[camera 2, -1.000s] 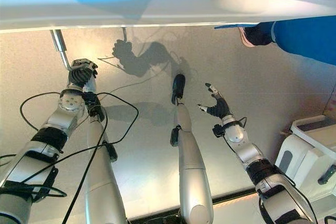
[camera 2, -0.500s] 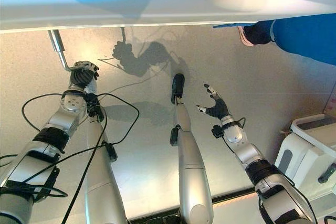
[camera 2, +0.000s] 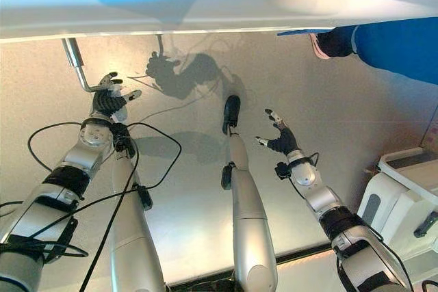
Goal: Raise the hospital bed
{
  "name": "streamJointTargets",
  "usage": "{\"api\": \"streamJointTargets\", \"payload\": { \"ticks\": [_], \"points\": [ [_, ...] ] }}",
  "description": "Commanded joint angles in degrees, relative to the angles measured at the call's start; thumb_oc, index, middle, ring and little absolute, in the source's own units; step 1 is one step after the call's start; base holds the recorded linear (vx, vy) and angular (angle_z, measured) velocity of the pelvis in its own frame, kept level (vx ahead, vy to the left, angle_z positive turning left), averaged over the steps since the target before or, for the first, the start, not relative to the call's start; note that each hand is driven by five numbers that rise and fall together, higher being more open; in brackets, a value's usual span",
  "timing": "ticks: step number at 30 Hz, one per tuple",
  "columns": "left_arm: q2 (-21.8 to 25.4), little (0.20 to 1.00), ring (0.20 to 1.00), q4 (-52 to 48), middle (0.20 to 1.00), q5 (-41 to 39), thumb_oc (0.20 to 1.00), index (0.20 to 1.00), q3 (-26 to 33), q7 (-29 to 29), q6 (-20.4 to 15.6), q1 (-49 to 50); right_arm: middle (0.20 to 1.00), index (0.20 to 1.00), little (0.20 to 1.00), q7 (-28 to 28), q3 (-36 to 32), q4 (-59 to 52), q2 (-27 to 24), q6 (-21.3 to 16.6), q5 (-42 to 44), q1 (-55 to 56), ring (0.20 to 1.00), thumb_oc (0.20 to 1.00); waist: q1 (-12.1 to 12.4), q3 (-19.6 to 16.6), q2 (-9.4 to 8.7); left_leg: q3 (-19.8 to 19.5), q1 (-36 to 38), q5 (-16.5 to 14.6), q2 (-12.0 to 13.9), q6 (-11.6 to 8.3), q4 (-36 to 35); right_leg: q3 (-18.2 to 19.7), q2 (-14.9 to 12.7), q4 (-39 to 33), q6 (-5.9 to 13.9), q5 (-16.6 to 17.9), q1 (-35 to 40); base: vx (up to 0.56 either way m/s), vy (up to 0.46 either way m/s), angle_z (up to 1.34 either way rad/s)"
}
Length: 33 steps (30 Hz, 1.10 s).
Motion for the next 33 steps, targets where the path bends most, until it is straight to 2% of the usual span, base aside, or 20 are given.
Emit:
{"api": "streamJointTargets", "payload": {
  "ticks": [1,12,18,19,20,22,23,24,26,27,28,33],
  "points": [
    [0.8,1.0,1.0,-1.66,1.0,1.71,1.0,1.0,0.36,-0.45,-0.73,1.24,1.0,1.0,1.0,-0.26,-0.36,-0.82,-0.34,-0.2,1.49,0.32,1.0,1.0,0.72,1.17,-2.08,0.32,-0.56,-2.05,-2.73,6.07,2.82,-0.94,0.6,6.0,4.48,-8.81,4.16,0.0,0.0,0.0],
    [-1.71,1.0,1.0,-0.68,1.0,1.67,1.0,1.0,0.92,-3.62,-0.45,7.06,1.0,1.0,1.0,0.83,-1.05,3.4,1.08,1.14,2.29,1.35,1.0,1.0,1.88,1.17,-0.67,0.4,3.29,-3.47,-3.2,6.37,5.98,-1.14,-0.43,9.24,3.9,-9.88,8.22,-0.05,-0.006,0.0],
    [-4.6,1.0,1.0,3.03,1.0,3.59,1.0,1.0,1.23,-5.95,-0.08,11.89,1.0,1.0,1.0,2.21,-1.2,12.53,3.19,2.6,2.56,1.43,1.0,1.0,3.37,1.17,0.99,0.43,10.77,-4.38,-3.61,6.89,6.86,-1.06,-1.35,10.61,3.65,-11.03,15.44,-0.04,0.024,0.02],
    [-5.73,1.0,1.0,4.46,1.0,4.47,1.0,1.0,1.62,-7.19,-0.14,14.31,1.0,1.0,1.0,3.11,-1.6,16.3,3.76,3.3,2.09,1.05,1.0,1.0,4.05,1.17,2.05,1.07,13.82,-3.01,-3.88,7.4,6.35,-1.46,-1.96,10.08,3.23,-10.0,18.6,-0.06,0.055,0.05],
    [-5.73,1.0,1.0,4.45,1.0,4.47,1.0,1.0,1.62,-7.19,-0.14,14.31,1.0,1.0,1.0,3.11,-1.6,16.3,3.76,3.3,2.09,1.05,1.0,1.0,4.05,1.17,2.05,1.07,13.82,-3.01,-3.88,7.4,6.35,-1.46,-1.96,10.08,3.23,-10.0,18.6,-0.05,0.083,0.09],
    [-7.63,1.0,1.0,9.29,1.0,5.38,1.0,1.0,2.9,-9.22,-0.28,17.75,1.0,1.0,1.0,4.46,-2.31,23.5,5.4,4.19,1.26,0.94,1.0,1.0,5.02,1.17,3.04,1.45,21.72,-3.81,-3.68,7.53,5.65,-1.37,-1.95,9.61,3.32,-10.66,25.92,0.04,0.055,0.05],
    [-7.64,1.0,1.0,9.3,1.0,5.38,1.0,1.0,2.9,-9.22,-0.29,17.79,1.0,1.0,1.0,4.46,-2.29,23.51,5.41,4.18,1.27,0.97,1.0,1.0,5.06,1.17,3.02,1.51,21.83,-3.8,-3.67,7.53,5.56,-1.33,-1.93,9.55,3.32,-10.65,25.99,0.06,0.066,-0.02],
    [-9.11,1.0,1.0,10.7,1.0,5.79,1.0,1.0,4.11,-10.65,-0.57,21.04,1.0,1.0,1.0,5.46,-2.77,27.07,5.94,4.83,0.03,1.43,1.0,1.0,5.65,1.17,3.99,1.97,26.31,-4.23,-3.68,7.66,4.95,-1.5,-1.81,9.23,3.42,-11.09,30.31,0.05,0.049,-0.06],
    [-10.77,1.0,1.0,12.39,1.0,6.4,1.0,1.0,4.86,-11.59,-0.61,23.61,1.0,1.0,1.0,6.09,-3.93,29.75,6.25,5.09,-0.47,2.14,1.0,1.0,6.08,1.17,4.91,2.16,30.19,-4.5,-3.63,7.61,4.37,-1.63,-1.94,8.66,3.56,-11.48,34.33,0.05,0.039,-0.08],
    [-10.77,1.0,1.0,12.39,1.0,6.4,1.0,1.0,4.86,-11.59,-0.61,23.62,1.0,1.0,1.0,6.09,-3.92,29.75,6.25,5.09,-0.47,2.15,1.0,1.0,6.09,1.17,4.91,2.18,30.23,-4.5,-3.63,7.61,4.34,-1.63,-1.94,8.64,3.56,-11.47,34.36,0.1,0.042,0.01],
    [-11.91,1.0,1.0,14.07,1.0,7.43,1.0,1.0,6.16,-11.97,-0.91,26.79,1.0,1.0,1.0,6.97,-5.01,32.32,6.57,5.29,-0.74,3.6,1.0,1.0,6.52,-1.34,5.62,2.29,33.15,-4.89,-3.57,7.64,3.39,-1.42,-1.83,7.86,3.73,-12.01,37.05,0.14,0.034,0.06],
    [-13.85,1.0,1.0,18.09,1.0,7.78,1.0,1.0,9.87,-13.49,-1.25,32.32,1.0,1.0,1.0,8.48,-8.32,37.43,8.27,5.98,-1.27,8.31,1.0,1.0,7.42,-7.08,6.94,2.42,38.54,-5.75,-3.56,7.66,2.28,-1.94,-1.9,6.07,3.96,-13.19,42.94,0.11,0.022,0.05]
  ]
}}
